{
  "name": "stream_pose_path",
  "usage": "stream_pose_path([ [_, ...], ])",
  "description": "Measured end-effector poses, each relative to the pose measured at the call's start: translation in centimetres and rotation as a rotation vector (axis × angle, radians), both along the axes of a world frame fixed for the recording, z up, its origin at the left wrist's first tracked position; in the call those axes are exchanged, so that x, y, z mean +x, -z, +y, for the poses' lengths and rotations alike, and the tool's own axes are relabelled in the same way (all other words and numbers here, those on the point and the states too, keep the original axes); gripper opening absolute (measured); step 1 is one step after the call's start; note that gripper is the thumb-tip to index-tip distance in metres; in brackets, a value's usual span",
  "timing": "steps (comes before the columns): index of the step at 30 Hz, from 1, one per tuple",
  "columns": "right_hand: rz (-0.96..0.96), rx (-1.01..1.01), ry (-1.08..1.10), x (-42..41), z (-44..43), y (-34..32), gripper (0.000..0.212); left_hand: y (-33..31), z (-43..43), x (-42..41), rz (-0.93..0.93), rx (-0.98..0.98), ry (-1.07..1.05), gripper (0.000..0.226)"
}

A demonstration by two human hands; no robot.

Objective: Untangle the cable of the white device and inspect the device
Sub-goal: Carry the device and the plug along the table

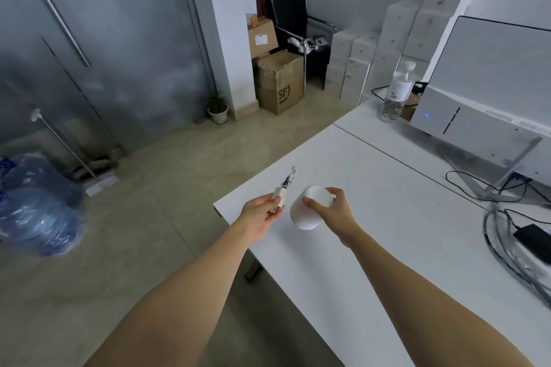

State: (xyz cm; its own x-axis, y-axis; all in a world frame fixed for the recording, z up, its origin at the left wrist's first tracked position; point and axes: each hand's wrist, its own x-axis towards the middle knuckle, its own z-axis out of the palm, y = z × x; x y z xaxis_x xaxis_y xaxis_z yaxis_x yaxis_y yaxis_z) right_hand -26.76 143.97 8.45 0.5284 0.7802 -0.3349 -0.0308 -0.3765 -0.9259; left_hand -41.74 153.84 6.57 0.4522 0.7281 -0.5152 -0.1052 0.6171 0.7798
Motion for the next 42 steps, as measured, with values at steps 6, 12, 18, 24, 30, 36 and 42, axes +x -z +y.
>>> stream_pose_path([
  [6,-0.006,-0.020,0.001,-1.2,2.7,0.8,0.070,1.0,2.8,-1.0,-0.004,-0.014,0.002,0.039],
  [12,0.001,-0.031,-0.017,-1.4,4.7,1.8,0.070,2.0,4.5,-1.1,0.006,-0.030,0.004,0.039],
  [18,0.023,-0.050,-0.033,-1.2,7.3,3.1,0.070,2.8,6.5,-1.2,0.021,-0.026,-0.025,0.039],
  [24,0.014,-0.082,-0.063,-1.9,9.4,4.5,0.069,3.9,8.5,-1.7,0.060,0.001,-0.035,0.039],
  [30,0.040,-0.091,-0.015,-3.0,10.9,5.3,0.075,4.7,10.6,-2.4,0.119,0.019,-0.011,0.036],
  [36,0.035,-0.103,0.040,-4.6,11.6,6.3,0.075,5.8,12.1,-3.6,0.209,0.030,0.024,0.036],
  [42,0.017,-0.113,0.052,-6.1,12.1,7.3,0.076,6.8,12.7,-4.8,0.260,0.031,0.033,0.033],
])
